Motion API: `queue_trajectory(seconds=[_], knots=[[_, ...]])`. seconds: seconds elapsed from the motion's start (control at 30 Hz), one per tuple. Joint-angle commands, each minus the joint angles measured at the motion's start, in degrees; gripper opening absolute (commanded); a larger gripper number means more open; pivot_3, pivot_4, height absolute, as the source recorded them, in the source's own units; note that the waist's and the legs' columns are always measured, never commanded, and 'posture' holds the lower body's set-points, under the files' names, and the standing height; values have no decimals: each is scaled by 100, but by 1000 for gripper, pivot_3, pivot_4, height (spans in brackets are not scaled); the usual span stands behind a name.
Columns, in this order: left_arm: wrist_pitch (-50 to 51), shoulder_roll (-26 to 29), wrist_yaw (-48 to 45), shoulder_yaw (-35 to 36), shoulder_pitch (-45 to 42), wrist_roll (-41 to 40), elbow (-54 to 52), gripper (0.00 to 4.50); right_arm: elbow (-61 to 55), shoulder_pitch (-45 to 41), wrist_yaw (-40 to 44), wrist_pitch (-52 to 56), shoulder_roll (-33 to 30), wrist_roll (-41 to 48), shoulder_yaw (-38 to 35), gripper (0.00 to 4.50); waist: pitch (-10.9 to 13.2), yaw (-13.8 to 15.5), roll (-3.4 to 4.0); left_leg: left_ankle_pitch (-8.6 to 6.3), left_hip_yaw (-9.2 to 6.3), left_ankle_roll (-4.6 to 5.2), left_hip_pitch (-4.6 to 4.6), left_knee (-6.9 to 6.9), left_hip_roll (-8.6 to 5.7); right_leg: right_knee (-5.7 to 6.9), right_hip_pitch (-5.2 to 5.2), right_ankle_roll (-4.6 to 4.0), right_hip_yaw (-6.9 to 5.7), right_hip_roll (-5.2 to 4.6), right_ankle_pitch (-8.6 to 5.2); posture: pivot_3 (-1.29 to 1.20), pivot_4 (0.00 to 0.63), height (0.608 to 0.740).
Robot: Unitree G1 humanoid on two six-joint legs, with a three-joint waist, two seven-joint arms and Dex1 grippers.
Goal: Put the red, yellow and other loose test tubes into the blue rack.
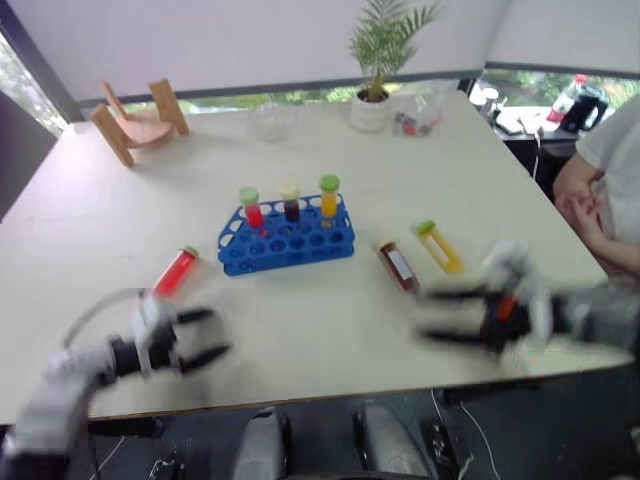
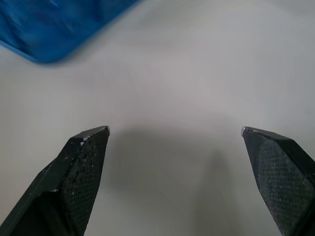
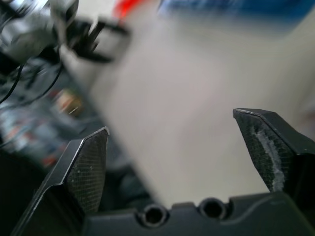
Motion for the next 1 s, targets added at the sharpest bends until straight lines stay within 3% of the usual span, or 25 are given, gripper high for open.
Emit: queue_trajectory(seconds=[0.03, 0.07, 0.1, 0.17, 0.23, 0.27, 0.43, 0.63, 0.77, 0.93, 1.0], knots=[[1103, 254, -156, -224, -639, -538, -865, 4426, 865, -1066, -49, -46, -286, -1308, 1147, 4500, -47, 10, -79, 12, 7, -5, 4, -49, 7, -59, -5, -74, -36, -19, 44, 0, 150, 740], [1371, 311, -89, -303, -832, -621, -1152, 4426, 1105, -1373, -61, -111, -310, -1773, 1581, 4500, -76, 7, -133, 68, 25, -3, 6, -42, 17, -38, 5, -166, -54, -33, 111, 0, 150, 740], [1669, 319, 37, -380, -1076, -752, -1503, 4426, 1400, -1721, -126, -55, -247, -2226, 2028, 4500, -90, -23, -184, 75, 36, -40, 10, -12, 16, 0, 6, -126, -55, -53, 163, 0, 150, 740], [2378, 293, 351, -550, -1587, -1153, -2265, 4426, 1864, -2299, -10, 133, -65, -2850, 2785, 4500, -84, -52, -216, 30, 69, -3, -8, -13, 4, -4, -24, -67, -56, -79, 160, 0, 150, 740], [2931, 213, 683, -655, -1988, -1489, -2777, 4426, 2144, -2660, 301, 239, 76, -3170, 3246, 4500, -75, -13, -196, 19, 92, 13, -93, -12, -23, -9, -102, 110, -53, -108, 201, 0, 150, 740], [3197, 151, 874, -678, -2222, -1711, -3015, 4426, 2362, -2880, 473, 292, 224, -3321, 3486, 4500, -68, 8, -183, 20, 95, 12, -122, -4, -25, -4, -127, 149, -52, -108, 203, 0, 150, 740], [4031, -84, 1574, -647, -2923, -2515, -3611, 4426, 3674, -3760, 956, 129, 990, -4165, 4306, 4500, -56, 40, -158, 20, 95, 14, -200, 32, -26, 25, -227, 149, -60, -95, 174, 0, 150, 740], [4553, 70, 2142, -509, -3174, -3106, -3965, 4426, 4867, -4149, 1578, -359, 1528, -4955, 4716, 4500, -48, 42, -160, 10, 89, 33, -181, 62, -34, 74, -199, 166, -58, -97, 182, 0, 150, 740], [4524, 393, 2186, -406, -2824, -2979, -3945, 4426, 5533, -4255, 1680, -734, 2089, -5383, 4804, 4500, -47, 11, -160, 35, 83, -1, -161, 74, -38, 81, -171, 175, -54, -96, 197, 0, 150, 740], [4322, 486, 2129, -460, -2537, -2792, -3891, 4426, 6700, -4397, 1374, -1590, 2915, -6050, 4777, 4500, -43, -22, -167, 34, 81, 1, -14, 56, -38, 77, -39, 157, -52, -91, 185, 0, 150, 740], [4243, 564, 2079, -480, -2385, -2681, -3920, 4500, 6988, -4434, 1374, -1883, 3083, -6302, 4793, 3645, -43, -18, -170, 34, 79, 1, -9, 57, -38, 79, -33, 162, -51, -91, 188, 0, 150, 740]])
